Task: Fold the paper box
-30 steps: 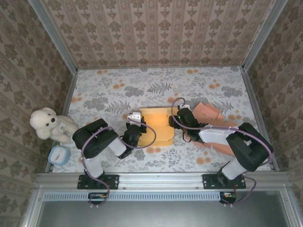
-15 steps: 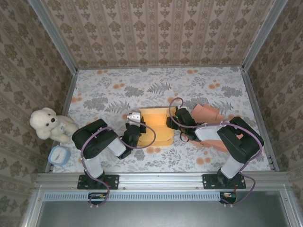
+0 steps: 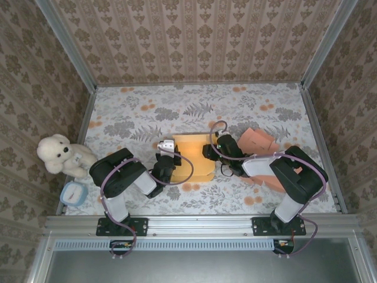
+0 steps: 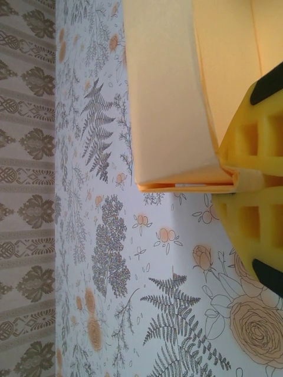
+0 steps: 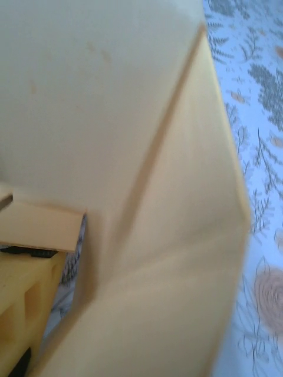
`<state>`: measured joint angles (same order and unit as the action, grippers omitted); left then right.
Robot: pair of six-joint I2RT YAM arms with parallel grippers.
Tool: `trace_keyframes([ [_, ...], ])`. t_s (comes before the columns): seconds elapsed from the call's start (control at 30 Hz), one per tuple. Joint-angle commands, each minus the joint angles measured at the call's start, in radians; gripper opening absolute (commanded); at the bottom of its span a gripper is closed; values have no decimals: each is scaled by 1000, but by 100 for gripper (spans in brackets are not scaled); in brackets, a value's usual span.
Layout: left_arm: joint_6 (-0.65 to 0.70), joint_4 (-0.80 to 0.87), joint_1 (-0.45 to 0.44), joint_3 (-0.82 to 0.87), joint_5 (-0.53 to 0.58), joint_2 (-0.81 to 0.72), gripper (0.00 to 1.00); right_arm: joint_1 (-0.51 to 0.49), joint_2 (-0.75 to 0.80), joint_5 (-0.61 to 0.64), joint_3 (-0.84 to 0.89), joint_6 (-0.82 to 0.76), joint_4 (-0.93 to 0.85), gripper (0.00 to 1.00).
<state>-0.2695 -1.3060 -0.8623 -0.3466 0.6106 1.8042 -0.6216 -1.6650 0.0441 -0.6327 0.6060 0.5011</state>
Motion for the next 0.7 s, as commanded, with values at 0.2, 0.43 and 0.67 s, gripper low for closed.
trace_keyframes([
  [0.2,-35,14,-1,9,-33,-22,0,-73,-60,-38,-20,11,85,50],
  [0.43,-34,14,-1,21,-30,-35,0,-79,-95,-43,-28,18,97,49],
  [0.67,-81,19,54,60,-63,-57,0,-82,90,43,19,-100,-64,51],
])
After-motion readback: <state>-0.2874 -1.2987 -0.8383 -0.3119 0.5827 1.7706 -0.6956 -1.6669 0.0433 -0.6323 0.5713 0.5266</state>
